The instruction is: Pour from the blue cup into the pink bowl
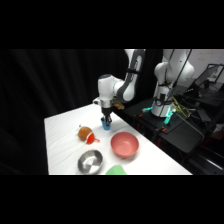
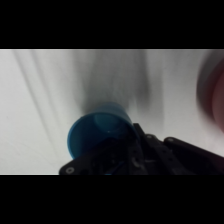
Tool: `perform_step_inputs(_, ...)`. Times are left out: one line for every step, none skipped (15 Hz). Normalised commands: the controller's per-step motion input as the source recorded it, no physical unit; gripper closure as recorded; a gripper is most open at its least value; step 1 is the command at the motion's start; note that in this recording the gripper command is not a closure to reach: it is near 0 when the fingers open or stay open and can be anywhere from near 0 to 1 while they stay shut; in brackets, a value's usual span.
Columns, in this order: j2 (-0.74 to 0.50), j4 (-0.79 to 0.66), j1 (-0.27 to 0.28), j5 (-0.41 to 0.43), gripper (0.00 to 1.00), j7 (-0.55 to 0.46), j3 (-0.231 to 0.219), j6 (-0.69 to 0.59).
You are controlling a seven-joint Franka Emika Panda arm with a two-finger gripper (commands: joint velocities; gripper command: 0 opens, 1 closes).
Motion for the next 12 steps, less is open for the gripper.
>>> perform_step_inputs(-0.57,-0.13,0.309,-0.449,0.06,0.41,-0.262,-0.33)
perform_step_inputs(-0.65,-0.14,0.351,-0.553,0.07,0.50,-0.286,-0.44)
perform_step_inputs(-0.66,-0.12,0.312,-0.563,0.06,0.51,-0.222,-0.49)
perform_step_inputs(-0.69,-0.11,0.230,-0.466,0.06,0.40,-0.075,-0.52)
perform_step_inputs(-0.65,-0.08,0.158,-0.372,0.10,0.30,0.042,-0.56)
perform_step_inputs(-0.59,-0.05,0.105,-0.285,0.13,0.24,0.129,-0.55)
perform_step_inputs(-0.52,-0.01,0.090,-0.271,0.16,0.26,0.194,-0.56)
perform_step_inputs(-0.42,0.02,0.084,-0.339,0.15,0.36,0.228,-0.50)
perform_step_inputs(-0.34,0.03,0.068,-0.217,0.15,0.27,0.265,-0.44)
perform_step_inputs(-0.26,0.04,0.074,-0.093,0.15,0.20,0.288,-0.36)
perform_step_inputs(-0.19,0.05,0.080,0.052,0.15,0.07,0.282,-0.31)
perform_step_inputs(-0.13,0.07,0.111,0.294,0.16,-0.14,0.281,-0.27)
